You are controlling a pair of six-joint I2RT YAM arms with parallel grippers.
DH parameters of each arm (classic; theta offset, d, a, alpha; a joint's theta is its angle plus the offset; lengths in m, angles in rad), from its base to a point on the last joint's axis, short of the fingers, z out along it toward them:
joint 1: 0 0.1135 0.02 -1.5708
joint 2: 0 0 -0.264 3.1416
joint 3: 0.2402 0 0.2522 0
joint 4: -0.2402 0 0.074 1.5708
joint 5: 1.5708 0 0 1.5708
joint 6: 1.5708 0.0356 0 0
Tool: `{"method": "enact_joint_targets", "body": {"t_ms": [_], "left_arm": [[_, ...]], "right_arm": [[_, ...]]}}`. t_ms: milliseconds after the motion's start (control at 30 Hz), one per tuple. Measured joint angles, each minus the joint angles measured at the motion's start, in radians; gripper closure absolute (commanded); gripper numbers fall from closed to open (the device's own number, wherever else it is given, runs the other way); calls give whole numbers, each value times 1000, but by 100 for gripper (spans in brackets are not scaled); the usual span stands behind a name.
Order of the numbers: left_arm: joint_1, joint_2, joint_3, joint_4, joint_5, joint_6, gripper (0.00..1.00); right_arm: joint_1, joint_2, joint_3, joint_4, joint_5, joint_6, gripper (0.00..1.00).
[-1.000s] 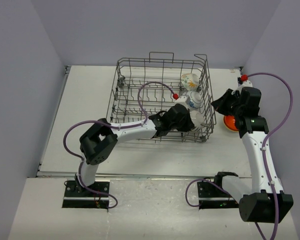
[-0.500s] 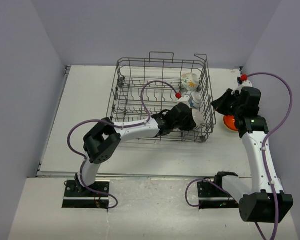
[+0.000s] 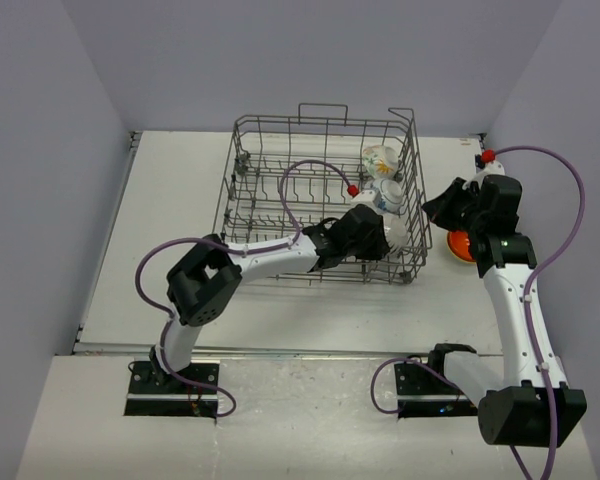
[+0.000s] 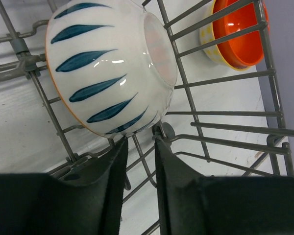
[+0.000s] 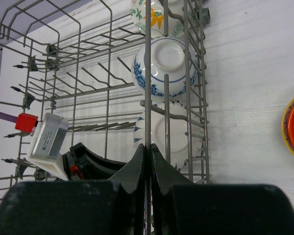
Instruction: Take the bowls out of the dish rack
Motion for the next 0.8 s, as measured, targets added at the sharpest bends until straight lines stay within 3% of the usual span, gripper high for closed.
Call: {"method": "enact_joint_targets", "body": {"t_ms": [533,800], "left_arm": [[27,-219,-19,-38,-65,95,38],[197,-182,5,-94,153,121,37]], "right_arm": [[2,1,0,1,0,0,100],[2,2,0,1,0,-1,100]]}}
